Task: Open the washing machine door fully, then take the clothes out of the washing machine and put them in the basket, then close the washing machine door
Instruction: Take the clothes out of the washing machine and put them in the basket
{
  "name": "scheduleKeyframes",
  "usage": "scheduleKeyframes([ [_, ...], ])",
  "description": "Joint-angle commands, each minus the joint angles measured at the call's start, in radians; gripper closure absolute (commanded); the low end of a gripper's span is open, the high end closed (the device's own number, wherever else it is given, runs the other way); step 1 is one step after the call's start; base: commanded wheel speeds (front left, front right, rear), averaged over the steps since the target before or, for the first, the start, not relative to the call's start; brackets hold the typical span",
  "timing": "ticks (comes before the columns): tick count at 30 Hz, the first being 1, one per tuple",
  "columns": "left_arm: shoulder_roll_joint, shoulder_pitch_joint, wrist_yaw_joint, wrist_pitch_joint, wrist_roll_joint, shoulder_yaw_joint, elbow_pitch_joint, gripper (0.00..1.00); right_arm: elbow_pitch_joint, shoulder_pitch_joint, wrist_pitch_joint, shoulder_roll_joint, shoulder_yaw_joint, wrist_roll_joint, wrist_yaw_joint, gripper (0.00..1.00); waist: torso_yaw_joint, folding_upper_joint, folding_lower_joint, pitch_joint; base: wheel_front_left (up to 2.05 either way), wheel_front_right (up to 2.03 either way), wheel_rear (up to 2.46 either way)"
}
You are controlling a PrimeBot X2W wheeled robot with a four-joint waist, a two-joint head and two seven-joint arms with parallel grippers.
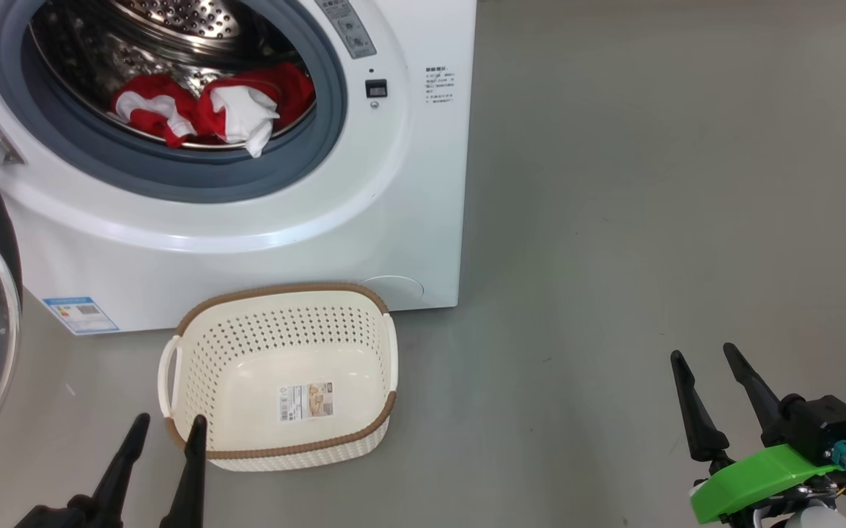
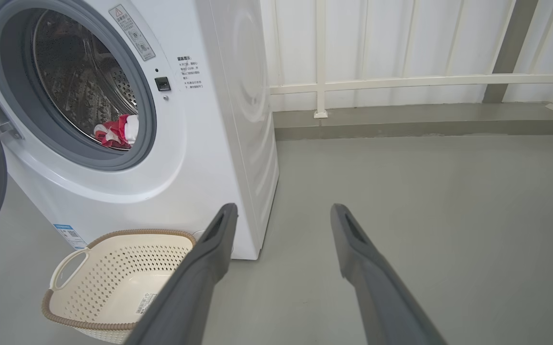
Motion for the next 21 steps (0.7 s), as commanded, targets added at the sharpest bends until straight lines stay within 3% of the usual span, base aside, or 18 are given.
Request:
scheduleKeyframes([
  [1,0.019,-0.027,0.002,-0.005,0.007,0.036,-0.024,0.00,-0.025,-0.018,-0.009,-0.010,0.017,0.000,0.005,0.00,0.001,0.0000,0.0000,0.001,0.00,0.00,0.00],
  [9,0.025,-0.036,0.002,-0.005,-0.018,0.028,-0.029,0.00,-0.026,-0.026,-0.009,-0.009,0.021,-0.001,0.005,0.00,0.004,0.0000,0.0000,0.009,0.29,-0.51,0.22],
  [21,0.038,-0.049,0.002,-0.005,-0.023,0.022,-0.030,0.00,-0.023,-0.035,-0.009,-0.003,0.025,-0.001,0.005,0.00,0.004,0.0000,0.0000,0.022,1.10,-1.62,0.52],
])
